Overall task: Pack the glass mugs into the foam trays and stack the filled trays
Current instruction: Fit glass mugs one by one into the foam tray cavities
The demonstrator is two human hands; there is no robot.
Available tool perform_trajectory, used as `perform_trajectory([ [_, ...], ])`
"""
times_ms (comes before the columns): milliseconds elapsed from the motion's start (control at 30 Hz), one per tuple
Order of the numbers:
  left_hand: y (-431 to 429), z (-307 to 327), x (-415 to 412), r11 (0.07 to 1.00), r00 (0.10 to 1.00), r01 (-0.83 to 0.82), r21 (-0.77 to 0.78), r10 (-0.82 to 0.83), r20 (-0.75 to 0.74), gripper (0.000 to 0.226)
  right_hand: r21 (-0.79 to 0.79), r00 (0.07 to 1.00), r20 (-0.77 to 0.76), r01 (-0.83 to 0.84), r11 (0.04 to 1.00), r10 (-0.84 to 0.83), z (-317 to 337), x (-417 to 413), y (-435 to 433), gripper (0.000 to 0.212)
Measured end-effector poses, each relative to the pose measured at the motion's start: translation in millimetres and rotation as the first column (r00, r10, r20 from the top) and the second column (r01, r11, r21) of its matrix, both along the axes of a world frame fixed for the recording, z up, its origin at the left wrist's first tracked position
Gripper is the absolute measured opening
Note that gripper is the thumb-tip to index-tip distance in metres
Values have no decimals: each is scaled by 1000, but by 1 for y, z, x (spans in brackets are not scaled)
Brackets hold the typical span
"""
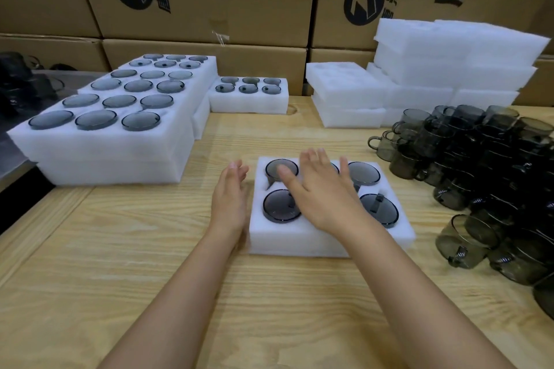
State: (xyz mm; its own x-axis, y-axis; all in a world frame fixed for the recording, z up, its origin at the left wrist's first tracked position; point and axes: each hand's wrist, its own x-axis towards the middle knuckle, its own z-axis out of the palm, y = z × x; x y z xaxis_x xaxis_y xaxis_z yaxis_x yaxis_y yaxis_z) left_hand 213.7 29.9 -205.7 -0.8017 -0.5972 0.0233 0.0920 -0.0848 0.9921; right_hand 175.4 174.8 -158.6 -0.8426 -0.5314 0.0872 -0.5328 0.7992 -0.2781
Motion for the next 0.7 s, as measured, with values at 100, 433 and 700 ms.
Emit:
perform_trajectory([
  [100, 2, 0, 3, 980, 994, 74, -186, -57, 95, 46, 38, 1000, 22, -11, 999, 11, 0, 1, 27, 73],
  [433, -1, -3, -1, 913, 947, 200, -356, -86, 311, 68, -168, 956, -181, 199, 966, -229, -2, 6, 59, 86],
  [700, 1, 10, 7, 969, 957, 245, -4, -242, 161, 51, -473, 901, 188, 432, 768, -391, -7, -2, 85, 44],
])
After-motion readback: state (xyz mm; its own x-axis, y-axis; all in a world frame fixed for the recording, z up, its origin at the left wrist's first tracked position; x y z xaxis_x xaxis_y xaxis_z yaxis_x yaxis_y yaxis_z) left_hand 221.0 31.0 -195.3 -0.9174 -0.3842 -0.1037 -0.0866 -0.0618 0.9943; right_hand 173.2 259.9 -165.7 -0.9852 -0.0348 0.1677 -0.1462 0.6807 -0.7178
